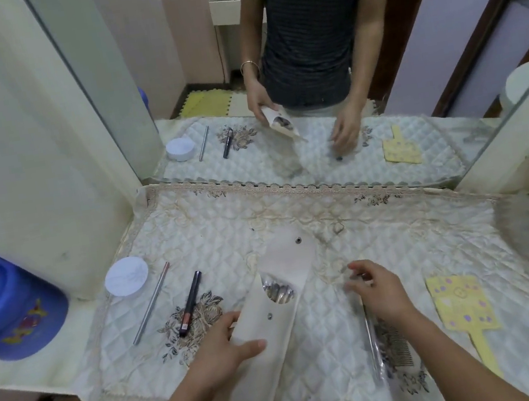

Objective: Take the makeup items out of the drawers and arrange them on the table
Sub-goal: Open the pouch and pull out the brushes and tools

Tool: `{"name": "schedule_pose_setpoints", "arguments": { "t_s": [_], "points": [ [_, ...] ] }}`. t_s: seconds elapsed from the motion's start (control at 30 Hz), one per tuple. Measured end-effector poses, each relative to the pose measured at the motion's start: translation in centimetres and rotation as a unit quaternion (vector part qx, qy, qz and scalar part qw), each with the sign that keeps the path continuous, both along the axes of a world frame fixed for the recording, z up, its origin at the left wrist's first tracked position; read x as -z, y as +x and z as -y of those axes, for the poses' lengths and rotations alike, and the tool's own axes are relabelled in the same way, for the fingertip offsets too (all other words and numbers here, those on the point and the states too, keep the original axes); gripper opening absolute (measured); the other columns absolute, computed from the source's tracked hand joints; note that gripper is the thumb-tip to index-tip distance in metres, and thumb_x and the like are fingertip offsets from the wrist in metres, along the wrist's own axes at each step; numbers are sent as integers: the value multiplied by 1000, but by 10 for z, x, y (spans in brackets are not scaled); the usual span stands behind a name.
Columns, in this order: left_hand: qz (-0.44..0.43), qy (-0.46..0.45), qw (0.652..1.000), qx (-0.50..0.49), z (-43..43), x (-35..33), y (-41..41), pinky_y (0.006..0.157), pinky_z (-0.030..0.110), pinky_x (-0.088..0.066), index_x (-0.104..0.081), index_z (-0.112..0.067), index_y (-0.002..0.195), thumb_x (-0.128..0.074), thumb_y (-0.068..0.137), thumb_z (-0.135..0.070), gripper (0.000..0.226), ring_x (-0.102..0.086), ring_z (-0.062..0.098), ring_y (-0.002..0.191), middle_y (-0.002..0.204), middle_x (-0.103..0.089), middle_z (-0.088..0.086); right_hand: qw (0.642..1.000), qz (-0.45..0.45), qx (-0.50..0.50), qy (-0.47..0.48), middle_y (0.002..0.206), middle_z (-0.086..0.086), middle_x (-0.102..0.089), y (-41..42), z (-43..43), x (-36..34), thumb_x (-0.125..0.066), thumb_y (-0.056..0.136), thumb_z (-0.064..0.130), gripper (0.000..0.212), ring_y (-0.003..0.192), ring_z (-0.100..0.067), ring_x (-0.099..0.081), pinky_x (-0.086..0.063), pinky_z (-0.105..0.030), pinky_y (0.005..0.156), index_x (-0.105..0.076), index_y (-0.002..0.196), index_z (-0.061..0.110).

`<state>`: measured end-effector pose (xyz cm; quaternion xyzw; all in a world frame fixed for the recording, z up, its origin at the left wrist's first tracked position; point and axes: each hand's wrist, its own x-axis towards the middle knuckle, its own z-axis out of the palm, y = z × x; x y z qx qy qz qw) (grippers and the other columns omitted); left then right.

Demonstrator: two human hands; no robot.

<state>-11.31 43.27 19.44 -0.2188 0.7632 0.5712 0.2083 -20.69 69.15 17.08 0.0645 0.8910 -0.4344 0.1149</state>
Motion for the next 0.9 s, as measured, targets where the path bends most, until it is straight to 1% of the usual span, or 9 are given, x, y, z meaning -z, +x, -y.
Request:
{"name": "schedule_pose_setpoints", "arguments": {
  "t_s": [0.07, 0.13, 0.2, 0.4, 0.57, 0.67, 0.77, 0.83, 0.9],
  "points": [
    [1, -2, 1000, 5, 0, 1, 1, 64, 24, -49, -58, -25, 101, -79, 62, -25, 44, -65, 12, 83, 98, -68, -3, 997, -48, -26, 59, 105, -2, -55, 6, 15, 0, -67, 81, 18, 28, 99, -17, -50, -43, -26, 89, -63, 108, 15],
    [6, 9, 1000, 8, -3, 2, 2, 65, 23, -51, -58, -26, 101, -79, 58, -28, 47, -66, 11, 83, 98, -68, -3, 996, -81, -43, -19, 92, 0, -62, 14, 36, -10, -71, 77, 22, 12, 89, -12, -55, -43, -23, 80, -68, 88, 23],
    [3, 19, 1000, 18, -8, 2, 2, 59, 16, -49, -58, -24, 103, -80, 65, -21, 44, -66, 6, 79, 97, -68, -3, 992, -72, -70, -81, 76, 8, -60, 21, 54, -19, -75, 72, 23, 18, 75, -8, -54, -39, -16, 70, -62, 69, 34],
    [-10, 36, 998, 41, -16, 2, 1, 54, 6, -45, -59, -19, 104, -76, 72, -12, 37, -65, -6, 67, 95, -69, -2, 994, -21, -72, -84, 75, 9, -47, 24, 65, -22, -79, 67, 23, 25, 71, -3, -45, -36, -16, 68, -56, 64, 31],
    [-19, 25, 998, 48, -18, 3, -1, 49, 4, -44, -59, -21, 105, -74, 73, -12, 37, -64, -8, 62, 92, -68, -6, 972, 16, 40, -232, 71, -2, -57, 17, 56, -22, -70, 77, 10, 15, 65, -11, -50, -40, -16, 62, -60, 68, 17],
    [-17, -1, 999, 51, -15, 6, 0, 53, 9, -46, -58, -25, 100, -75, 72, -15, 34, -64, -2, 65, 91, -67, -7, 924, 1, 177, -340, 66, -4, -56, 3, 39, -29, -60, 84, 3, 19, 61, -15, -54, -44, -23, 61, -55, 71, 15],
    [-18, -42, 999, 14, -9, 14, 4, 64, 23, -49, -56, -29, 93, -76, 71, -16, 33, -63, 9, 80, 94, -65, -5, 923, -39, 232, -303, 62, -2, -56, -11, 16, -28, -56, 87, 4, 23, 54, -13, -56, -46, -27, 57, -51, 71, 18],
    [-13, -37, 999, -23, -6, 18, 7, 73, 33, -52, -55, -29, 93, -76, 70, -15, 34, -64, 16, 84, 96, -66, -2, 948, -33, 203, -242, 65, -6, -56, -14, 9, -19, -56, 87, 5, 23, 57, -17, -54, -46, -30, 61, -50, 71, 20],
    [-10, -12, 998, -55, -5, 19, 10, 75, 36, -53, -57, -23, 100, -76, 68, -15, 38, -66, 19, 86, 99, -67, 2, 976, -7, 147, -163, 72, -9, -58, -11, 9, -6, -58, 87, 9, 19, 63, -20, -55, -46, -29, 62, -52, 73, 20]
  ]
}}
